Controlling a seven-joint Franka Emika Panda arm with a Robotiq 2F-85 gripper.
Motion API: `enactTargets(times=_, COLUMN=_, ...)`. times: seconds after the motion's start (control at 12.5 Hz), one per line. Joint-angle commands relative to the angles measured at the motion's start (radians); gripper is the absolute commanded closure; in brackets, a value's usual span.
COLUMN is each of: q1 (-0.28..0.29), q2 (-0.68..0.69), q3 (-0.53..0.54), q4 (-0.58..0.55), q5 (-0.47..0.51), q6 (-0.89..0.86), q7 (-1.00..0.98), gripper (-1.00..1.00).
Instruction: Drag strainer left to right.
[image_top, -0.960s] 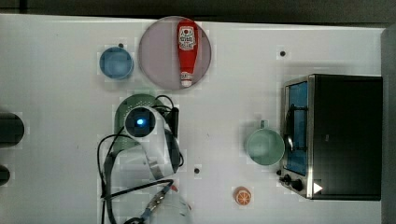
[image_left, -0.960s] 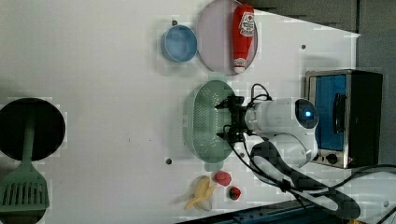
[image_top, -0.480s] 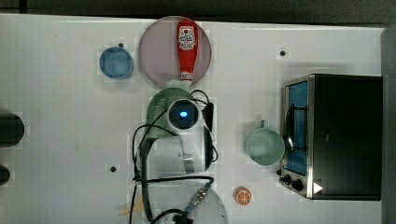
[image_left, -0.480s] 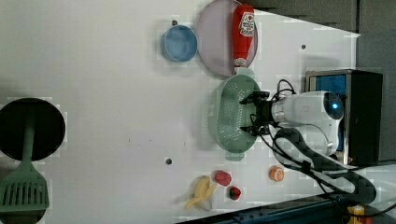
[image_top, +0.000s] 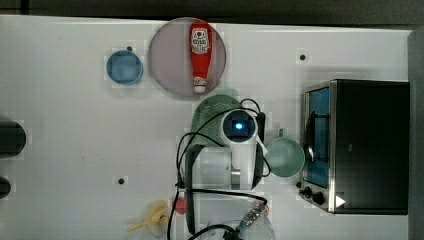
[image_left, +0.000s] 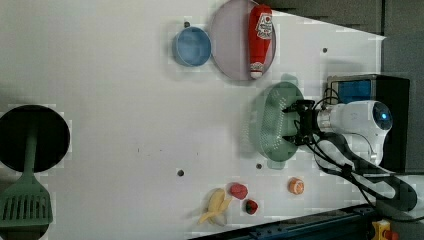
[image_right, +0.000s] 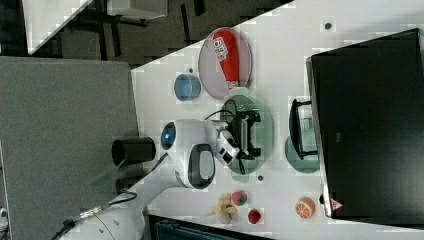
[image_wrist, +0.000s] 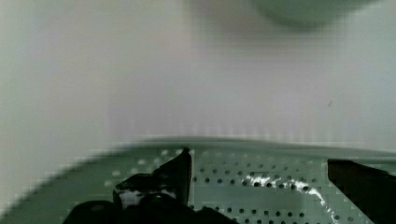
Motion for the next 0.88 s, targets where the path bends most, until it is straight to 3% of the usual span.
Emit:
enactTargets(times=0.08, q1=0.013, q2=-0.032, q3=-0.006, q4=-0.005, q5=0.014, q6=0.008, q7=-0.138, gripper=-1.00)
enactTargets(times=0.4, q1=0.009, q2=-0.039, q3=-0.019, q4=-0.002, q5=0.014, q6=0.011, q7=-0.194, gripper=-1.00)
enactTargets(times=0.88, q1=0.009, q2=-0.229, q3=0.022, q4=0.015, q5=0.018, q6=-0.112, q7=-0.736, gripper=-1.00)
